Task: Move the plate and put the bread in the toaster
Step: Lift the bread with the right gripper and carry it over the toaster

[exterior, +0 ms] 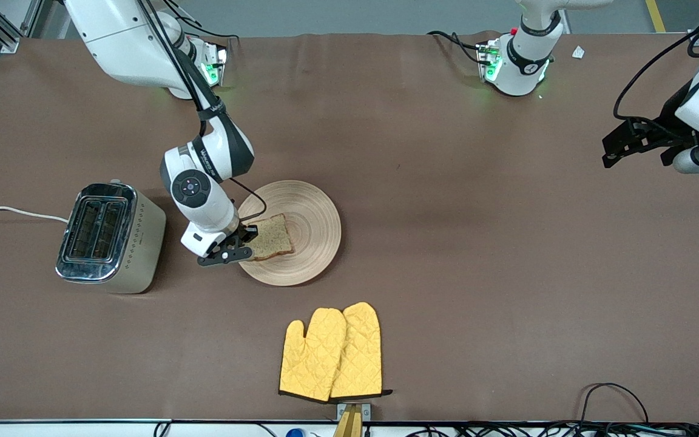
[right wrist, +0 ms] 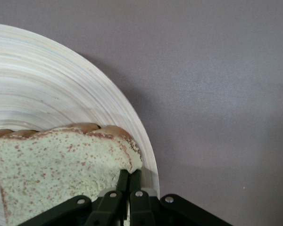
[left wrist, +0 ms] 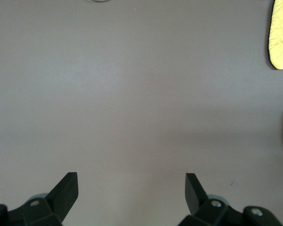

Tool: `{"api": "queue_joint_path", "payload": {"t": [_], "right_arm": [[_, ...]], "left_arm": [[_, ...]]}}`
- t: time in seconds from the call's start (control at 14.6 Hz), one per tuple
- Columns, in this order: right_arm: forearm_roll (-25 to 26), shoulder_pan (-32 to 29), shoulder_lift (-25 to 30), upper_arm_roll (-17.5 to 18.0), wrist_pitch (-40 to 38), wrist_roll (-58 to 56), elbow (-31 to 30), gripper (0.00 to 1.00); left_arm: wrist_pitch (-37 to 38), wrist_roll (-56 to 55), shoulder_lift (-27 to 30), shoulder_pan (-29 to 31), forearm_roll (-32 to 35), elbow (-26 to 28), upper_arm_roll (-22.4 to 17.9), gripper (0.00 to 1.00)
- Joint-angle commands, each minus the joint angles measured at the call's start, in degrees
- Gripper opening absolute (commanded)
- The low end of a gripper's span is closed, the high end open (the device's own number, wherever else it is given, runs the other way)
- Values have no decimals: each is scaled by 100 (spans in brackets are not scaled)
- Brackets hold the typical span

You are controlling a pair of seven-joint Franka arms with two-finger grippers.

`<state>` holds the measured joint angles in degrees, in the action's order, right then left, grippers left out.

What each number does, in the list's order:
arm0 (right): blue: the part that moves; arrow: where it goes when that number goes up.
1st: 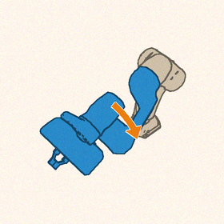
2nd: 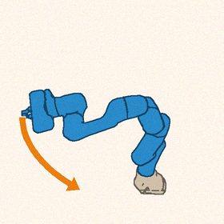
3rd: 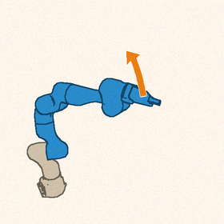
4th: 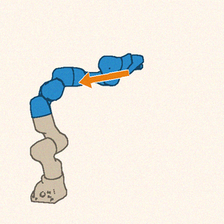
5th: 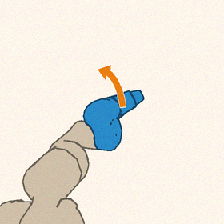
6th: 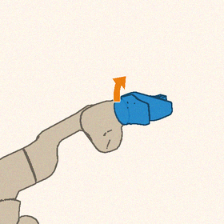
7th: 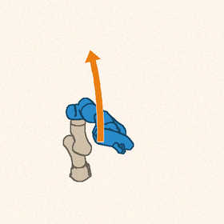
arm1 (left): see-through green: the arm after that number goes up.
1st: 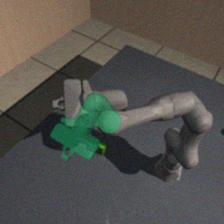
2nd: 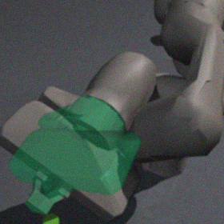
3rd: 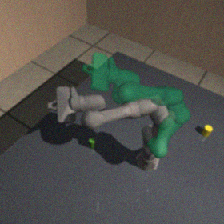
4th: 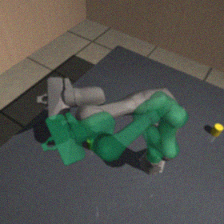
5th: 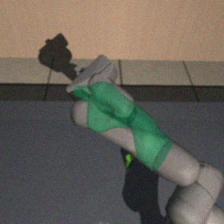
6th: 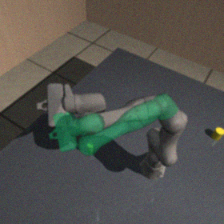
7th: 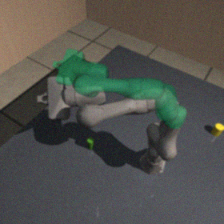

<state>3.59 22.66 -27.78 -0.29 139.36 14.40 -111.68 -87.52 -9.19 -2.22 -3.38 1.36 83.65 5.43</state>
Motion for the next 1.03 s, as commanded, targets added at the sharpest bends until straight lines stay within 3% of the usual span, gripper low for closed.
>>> {"api": "queue_joint_path", "payload": {"t": [0.0,0.27,0.76,0.82,0.96], "right_arm": [[80,2,149,37,-364,212,119,0],[45,28,597,55,-1917,396,777,0],[185,46,1441,-15,-3817,432,1675,0],[464,54,1520,-15,-4107,502,1719,0],[1508,63,1591,29,-4897,660,1955,0]], "left_arm": [[15,49,29,-40,-4,-42,-16,100],[15,49,29,-31,-4,-42,-25,100],[33,40,64,-31,5,-50,-16,100],[33,48,73,-14,5,-50,-16,100],[33,57,73,4,-4,-94,-25,100]]}}
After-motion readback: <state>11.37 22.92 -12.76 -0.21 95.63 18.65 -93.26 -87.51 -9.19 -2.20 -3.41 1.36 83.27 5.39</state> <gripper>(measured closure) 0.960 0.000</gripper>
